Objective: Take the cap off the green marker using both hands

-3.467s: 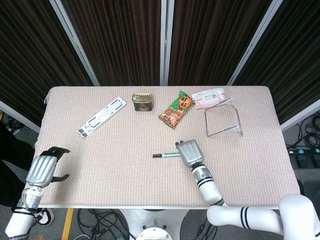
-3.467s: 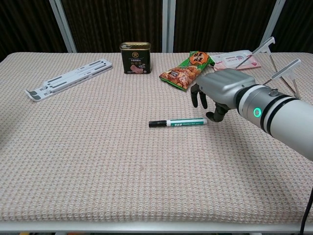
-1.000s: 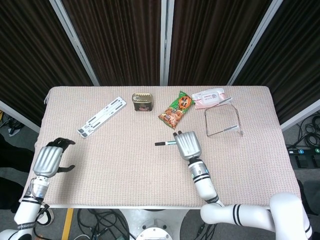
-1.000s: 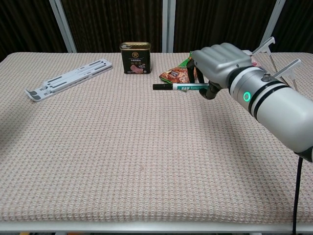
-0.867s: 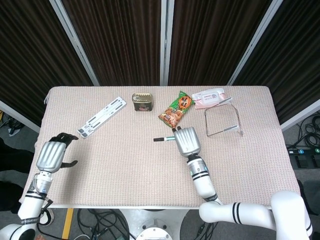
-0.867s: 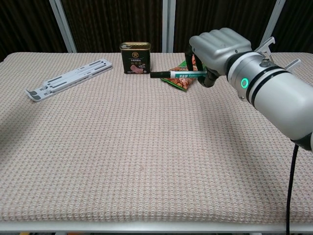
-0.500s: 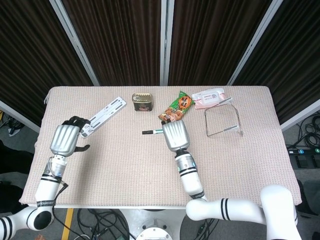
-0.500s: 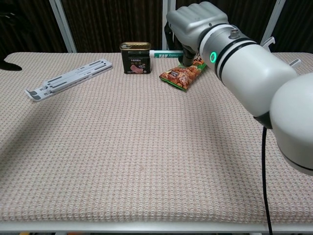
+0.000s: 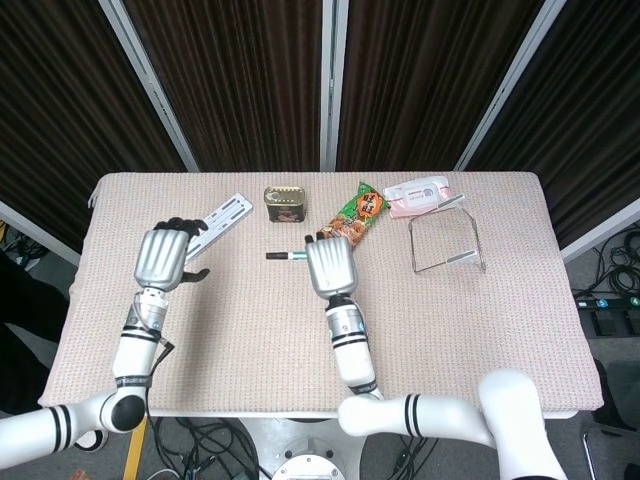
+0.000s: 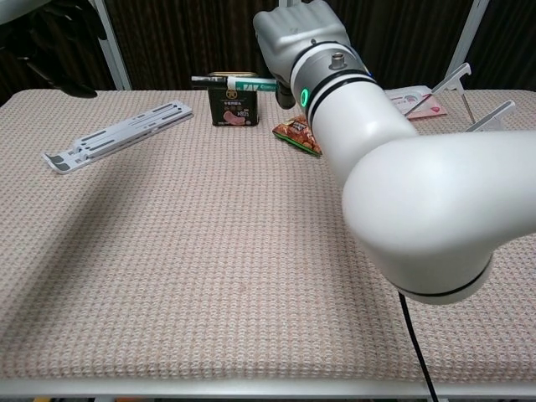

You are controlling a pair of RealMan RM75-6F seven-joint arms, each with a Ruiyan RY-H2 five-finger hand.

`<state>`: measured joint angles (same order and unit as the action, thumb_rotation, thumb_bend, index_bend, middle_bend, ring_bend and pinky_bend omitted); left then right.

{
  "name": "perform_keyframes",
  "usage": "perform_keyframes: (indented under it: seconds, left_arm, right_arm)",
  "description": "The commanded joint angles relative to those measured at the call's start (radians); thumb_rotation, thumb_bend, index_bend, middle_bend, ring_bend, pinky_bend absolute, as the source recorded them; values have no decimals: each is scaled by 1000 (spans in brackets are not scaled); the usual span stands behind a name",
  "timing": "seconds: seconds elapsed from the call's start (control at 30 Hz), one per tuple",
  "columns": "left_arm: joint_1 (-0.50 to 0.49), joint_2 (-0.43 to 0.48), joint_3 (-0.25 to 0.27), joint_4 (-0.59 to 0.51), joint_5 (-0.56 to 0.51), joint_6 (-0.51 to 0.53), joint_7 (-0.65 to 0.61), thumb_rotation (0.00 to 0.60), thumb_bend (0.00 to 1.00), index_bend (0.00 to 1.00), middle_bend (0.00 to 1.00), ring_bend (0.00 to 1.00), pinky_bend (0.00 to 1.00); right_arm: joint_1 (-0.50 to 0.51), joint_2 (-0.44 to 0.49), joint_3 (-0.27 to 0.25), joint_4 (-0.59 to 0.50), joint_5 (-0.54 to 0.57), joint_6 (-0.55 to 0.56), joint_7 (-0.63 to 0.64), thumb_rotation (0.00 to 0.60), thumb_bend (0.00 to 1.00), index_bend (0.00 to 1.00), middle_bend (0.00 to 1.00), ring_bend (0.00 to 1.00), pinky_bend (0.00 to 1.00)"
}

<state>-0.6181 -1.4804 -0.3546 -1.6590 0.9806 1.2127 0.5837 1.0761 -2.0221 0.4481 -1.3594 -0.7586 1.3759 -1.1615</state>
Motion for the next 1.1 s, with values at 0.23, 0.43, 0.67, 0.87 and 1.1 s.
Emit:
perform_keyframes:
  seconds: [0.23,0.43,0.67,0.87,1.1]
  left_arm:
    - [-106,-107,-41,53,-120,38,117,600,39,371,415,361,422]
    - [-145,-165,-47,78,-173,67,159,600,53,404,445,389,436]
    - [-190,-220,-75,48,-289,124,255,600,70,437,480,418,457]
    - [-235,-253,-106,63,-351,147,298,600,131,448,489,427,465]
    - [-276,-266,-112,70,-377,167,340,600,181,480,518,454,491]
  right_arm:
    - [37,-69,25,72,-20,28,13,600,331,655,667,672,765]
    - [45,-92,35,110,-19,31,12,600,334,655,669,672,765]
    - [56,-120,45,167,-26,24,19,600,334,658,673,671,765]
    - [71,-152,46,218,-37,7,29,600,335,658,673,671,765]
    - [85,-184,61,267,-42,-6,34,600,335,658,673,671,765]
